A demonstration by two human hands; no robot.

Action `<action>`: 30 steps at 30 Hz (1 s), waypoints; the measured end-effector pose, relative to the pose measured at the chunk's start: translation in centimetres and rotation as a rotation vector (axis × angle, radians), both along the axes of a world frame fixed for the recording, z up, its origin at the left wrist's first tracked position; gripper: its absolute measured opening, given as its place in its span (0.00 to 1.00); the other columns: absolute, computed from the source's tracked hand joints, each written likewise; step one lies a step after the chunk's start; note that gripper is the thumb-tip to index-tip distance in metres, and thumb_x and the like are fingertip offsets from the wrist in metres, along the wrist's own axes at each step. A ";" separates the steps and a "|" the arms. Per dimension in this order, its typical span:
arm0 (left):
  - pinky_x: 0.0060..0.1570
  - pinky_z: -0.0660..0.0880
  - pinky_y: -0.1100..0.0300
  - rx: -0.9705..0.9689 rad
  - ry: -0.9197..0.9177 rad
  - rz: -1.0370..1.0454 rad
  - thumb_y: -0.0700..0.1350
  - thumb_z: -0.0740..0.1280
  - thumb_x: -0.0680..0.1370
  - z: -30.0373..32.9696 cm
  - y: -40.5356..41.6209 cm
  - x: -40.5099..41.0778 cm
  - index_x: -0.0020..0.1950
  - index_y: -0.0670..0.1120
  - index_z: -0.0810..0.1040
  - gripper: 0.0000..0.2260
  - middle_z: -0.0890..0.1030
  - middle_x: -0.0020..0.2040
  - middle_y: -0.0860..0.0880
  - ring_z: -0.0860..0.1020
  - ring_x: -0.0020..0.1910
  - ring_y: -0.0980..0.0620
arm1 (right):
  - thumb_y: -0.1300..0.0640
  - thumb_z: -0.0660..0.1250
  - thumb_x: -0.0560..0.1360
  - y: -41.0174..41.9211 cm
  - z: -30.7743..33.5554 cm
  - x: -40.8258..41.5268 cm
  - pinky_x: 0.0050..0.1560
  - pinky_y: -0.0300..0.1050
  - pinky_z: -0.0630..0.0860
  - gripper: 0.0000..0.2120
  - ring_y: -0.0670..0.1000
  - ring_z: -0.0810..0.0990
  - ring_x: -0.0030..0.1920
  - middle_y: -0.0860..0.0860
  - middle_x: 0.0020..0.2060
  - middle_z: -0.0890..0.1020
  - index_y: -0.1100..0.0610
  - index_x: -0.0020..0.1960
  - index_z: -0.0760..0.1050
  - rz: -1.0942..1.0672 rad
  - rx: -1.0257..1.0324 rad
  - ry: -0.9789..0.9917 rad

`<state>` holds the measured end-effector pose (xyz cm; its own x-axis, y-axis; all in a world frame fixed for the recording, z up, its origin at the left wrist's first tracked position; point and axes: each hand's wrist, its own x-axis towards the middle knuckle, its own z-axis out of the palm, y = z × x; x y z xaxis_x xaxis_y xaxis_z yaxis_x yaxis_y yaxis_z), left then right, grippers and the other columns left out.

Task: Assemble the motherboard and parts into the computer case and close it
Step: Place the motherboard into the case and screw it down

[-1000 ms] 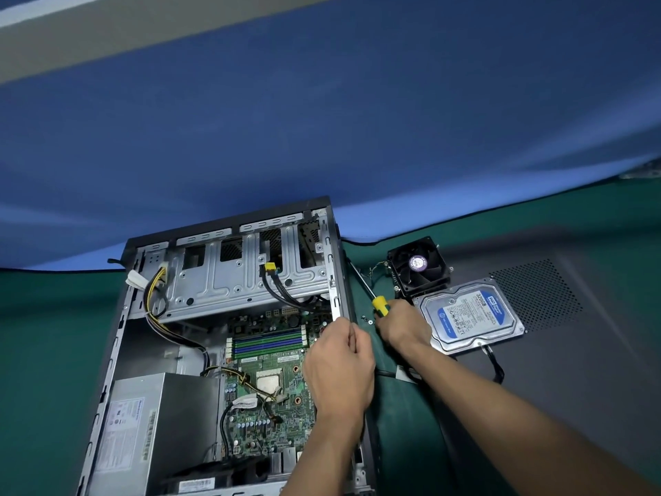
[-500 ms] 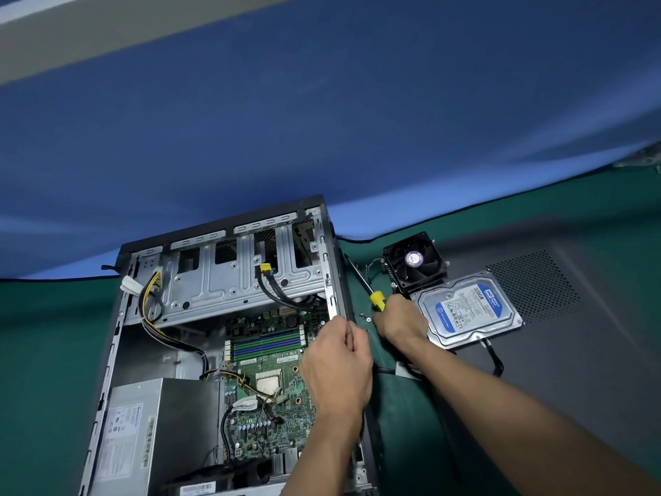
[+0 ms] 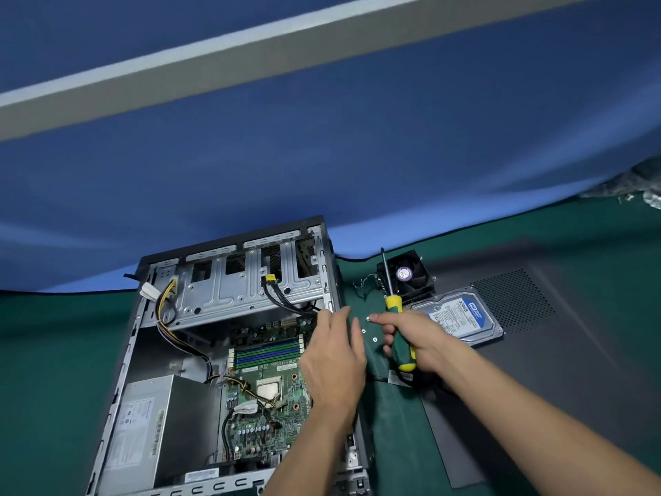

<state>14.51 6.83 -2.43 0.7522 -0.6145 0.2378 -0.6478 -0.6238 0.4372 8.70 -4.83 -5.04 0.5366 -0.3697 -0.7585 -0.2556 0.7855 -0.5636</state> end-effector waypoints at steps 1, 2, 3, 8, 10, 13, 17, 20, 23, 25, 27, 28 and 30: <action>0.23 0.63 0.65 0.003 -0.014 -0.024 0.44 0.73 0.73 0.2 0.1 0.0 0.50 0.45 0.82 0.07 0.76 0.39 0.50 0.75 0.27 0.53 | 0.66 0.69 0.73 0.2 0.6 -0.2 0.21 0.37 0.68 0.11 0.46 0.66 0.19 0.49 0.20 0.68 0.59 0.35 0.71 0.004 0.030 -0.012; 0.23 0.63 0.65 -0.001 -0.017 -0.049 0.43 0.73 0.73 0.3 0.1 -0.1 0.51 0.45 0.83 0.08 0.76 0.39 0.51 0.75 0.27 0.54 | 0.65 0.69 0.74 0.3 1.1 -0.4 0.21 0.36 0.69 0.11 0.46 0.67 0.18 0.49 0.20 0.68 0.59 0.35 0.71 0.006 0.059 -0.024; 0.23 0.64 0.65 -0.009 -0.012 -0.069 0.44 0.73 0.73 0.5 0.2 -0.3 0.50 0.46 0.83 0.08 0.76 0.39 0.51 0.75 0.27 0.54 | 0.65 0.68 0.74 0.4 1.5 -0.5 0.20 0.36 0.69 0.11 0.45 0.67 0.18 0.48 0.20 0.68 0.59 0.35 0.71 0.008 0.086 -0.034; 0.30 0.70 0.61 -0.092 0.070 -0.108 0.47 0.68 0.77 0.8 0.6 -1.1 0.54 0.49 0.82 0.08 0.78 0.42 0.53 0.78 0.32 0.51 | 0.63 0.66 0.77 1.2 3.4 -0.9 0.20 0.35 0.70 0.09 0.44 0.68 0.17 0.47 0.19 0.69 0.59 0.37 0.73 0.004 0.175 -0.083; 0.32 0.70 0.64 -0.128 0.080 -0.105 0.46 0.69 0.77 0.9 0.8 -1.2 0.53 0.49 0.83 0.07 0.79 0.41 0.55 0.78 0.33 0.54 | 0.62 0.65 0.77 1.4 3.8 -1.2 0.21 0.35 0.70 0.09 0.44 0.68 0.18 0.47 0.19 0.69 0.59 0.38 0.73 0.005 0.197 -0.095; 0.33 0.69 0.67 -0.177 0.065 -0.140 0.43 0.70 0.76 1.4 1.1 -1.1 0.50 0.47 0.84 0.05 0.80 0.39 0.55 0.77 0.33 0.57 | 0.61 0.64 0.78 1.6 4.2 -1.7 0.21 0.34 0.69 0.07 0.44 0.68 0.18 0.47 0.19 0.69 0.58 0.40 0.74 0.043 0.205 -0.123; 0.32 0.69 0.62 -0.219 0.167 -0.143 0.42 0.69 0.76 2.3 0.9 -1.0 0.44 0.47 0.85 0.05 0.80 0.35 0.53 0.74 0.32 0.56 | 0.57 0.65 0.77 1.6 4.9 -2.2 0.21 0.35 0.68 0.08 0.44 0.68 0.18 0.47 0.20 0.68 0.59 0.40 0.76 0.086 0.168 -0.153; 0.25 0.68 0.63 -0.596 0.897 0.251 0.37 0.68 0.75 3.9 -0.3 -0.5 0.37 0.44 0.83 0.08 0.80 0.29 0.50 0.71 0.24 0.55 | 0.49 0.65 0.76 1.7 5.3 -2.5 0.23 0.36 0.67 0.15 0.48 0.68 0.20 0.49 0.22 0.69 0.60 0.39 0.77 0.135 -0.052 -0.121; 0.27 0.74 0.65 -0.863 1.450 0.440 0.37 0.65 0.76 5.4 -0.2 1.1 0.41 0.39 0.80 0.06 0.82 0.31 0.46 0.77 0.27 0.55 | 0.48 0.62 0.78 1.9 5.7 -2.9 0.25 0.39 0.66 0.14 0.49 0.71 0.21 0.50 0.25 0.74 0.58 0.42 0.75 0.261 -0.510 -0.042; 0.38 0.78 0.59 -0.952 1.604 0.457 0.38 0.63 0.77 6.0 0.4 2.2 0.43 0.38 0.79 0.06 0.83 0.35 0.44 0.80 0.38 0.49 | 0.46 0.62 0.78 1.8 5.7 -3.5 0.30 0.41 0.68 0.12 0.47 0.73 0.24 0.48 0.28 0.77 0.53 0.43 0.73 0.371 -0.818 -0.005; 0.44 0.77 0.54 -1.019 1.687 0.463 0.37 0.63 0.77 6.3 1.0 2.9 0.45 0.37 0.78 0.06 0.84 0.37 0.41 0.81 0.44 0.44 | 0.41 0.63 0.76 1.5 5.6 -4.3 0.36 0.43 0.71 0.11 0.45 0.76 0.32 0.45 0.33 0.79 0.49 0.45 0.73 0.498 -1.052 0.036; 0.46 0.76 0.53 -1.052 1.710 0.467 0.36 0.62 0.77 6.5 1.2 3.1 0.45 0.37 0.78 0.05 0.84 0.38 0.40 0.81 0.45 0.43 | 0.38 0.63 0.75 1.3 5.5 -4.7 0.40 0.44 0.72 0.11 0.45 0.77 0.37 0.44 0.36 0.80 0.45 0.46 0.73 0.569 -1.149 0.065; 0.49 0.76 0.51 -1.100 1.727 0.470 0.36 0.62 0.77 6.5 1.6 3.6 0.46 0.37 0.78 0.06 0.84 0.38 0.40 0.81 0.46 0.43 | 0.35 0.62 0.74 1.1 5.6 -5.1 0.41 0.43 0.71 0.11 0.45 0.76 0.39 0.43 0.36 0.79 0.41 0.47 0.73 0.672 -1.283 0.096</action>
